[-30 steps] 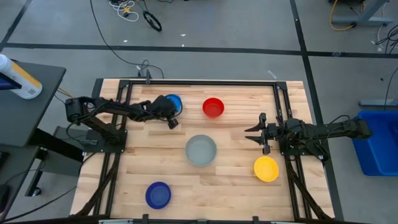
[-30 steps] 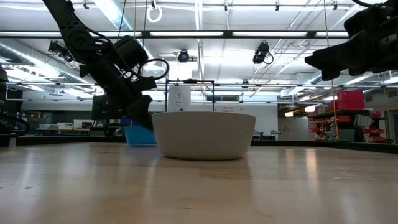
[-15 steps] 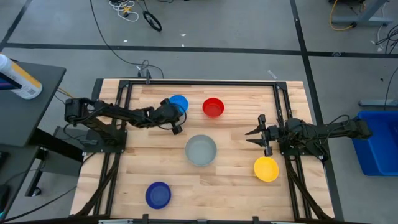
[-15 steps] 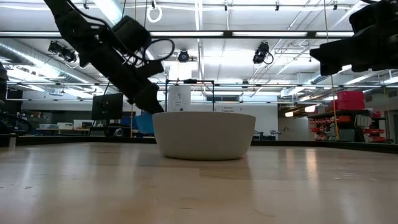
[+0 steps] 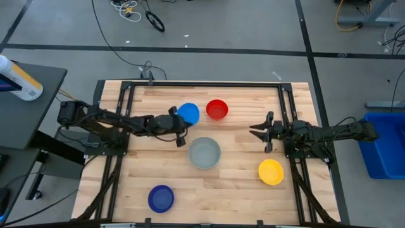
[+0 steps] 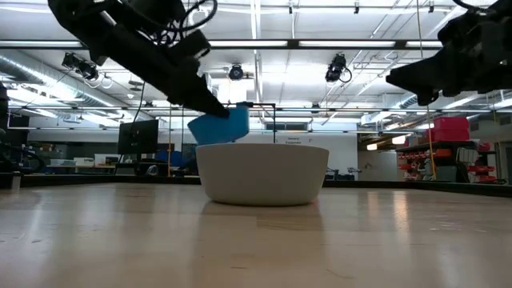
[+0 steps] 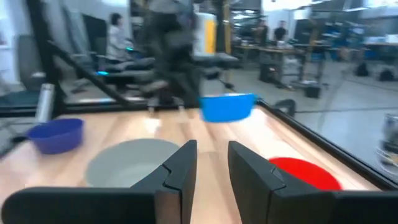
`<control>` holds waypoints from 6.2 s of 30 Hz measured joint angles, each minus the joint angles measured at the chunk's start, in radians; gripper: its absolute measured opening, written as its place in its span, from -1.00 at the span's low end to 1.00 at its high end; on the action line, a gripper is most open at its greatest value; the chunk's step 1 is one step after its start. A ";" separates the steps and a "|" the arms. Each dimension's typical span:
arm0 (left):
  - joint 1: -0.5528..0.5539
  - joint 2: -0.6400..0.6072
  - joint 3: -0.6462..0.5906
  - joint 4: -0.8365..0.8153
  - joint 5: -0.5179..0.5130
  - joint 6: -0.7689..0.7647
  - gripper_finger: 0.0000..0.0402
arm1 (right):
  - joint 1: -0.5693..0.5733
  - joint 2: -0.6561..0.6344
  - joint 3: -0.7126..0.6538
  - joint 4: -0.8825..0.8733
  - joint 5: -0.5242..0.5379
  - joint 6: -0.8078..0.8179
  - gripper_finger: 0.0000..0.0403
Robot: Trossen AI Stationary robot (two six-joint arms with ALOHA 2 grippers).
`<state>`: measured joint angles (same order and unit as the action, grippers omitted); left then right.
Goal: Nest bowls inside each other
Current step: Stack the light blue bowl on the gray bowl, then stack the yellow bowl on the light blue bowl
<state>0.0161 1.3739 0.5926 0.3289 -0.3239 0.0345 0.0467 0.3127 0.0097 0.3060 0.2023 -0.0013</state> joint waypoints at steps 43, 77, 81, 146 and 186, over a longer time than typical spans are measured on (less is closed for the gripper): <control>-0.225 0.183 0.001 0.339 0.288 -0.108 -0.97 | 0.000 0.000 0.000 -0.077 0.004 0.092 -0.20; -0.217 0.325 0.256 -0.103 0.340 -0.042 -0.97 | 0.000 0.003 0.000 -0.060 0.004 0.092 0.10; -0.217 0.380 0.312 -0.168 0.337 -0.024 -0.97 | 0.000 0.008 0.000 -0.063 0.004 0.098 0.13; -0.204 -0.719 -0.376 0.002 -0.112 0.019 -0.03 | 0.001 0.023 0.000 0.036 -0.344 0.166 0.06; -0.204 -0.838 -0.454 -0.070 -0.113 -0.001 -0.03 | 0.000 0.239 0.000 -0.131 -0.124 0.637 -0.35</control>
<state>-0.1879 0.5355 0.1383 0.2588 -0.4374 0.0331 0.0467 0.5519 0.0097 0.1752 0.0787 0.6355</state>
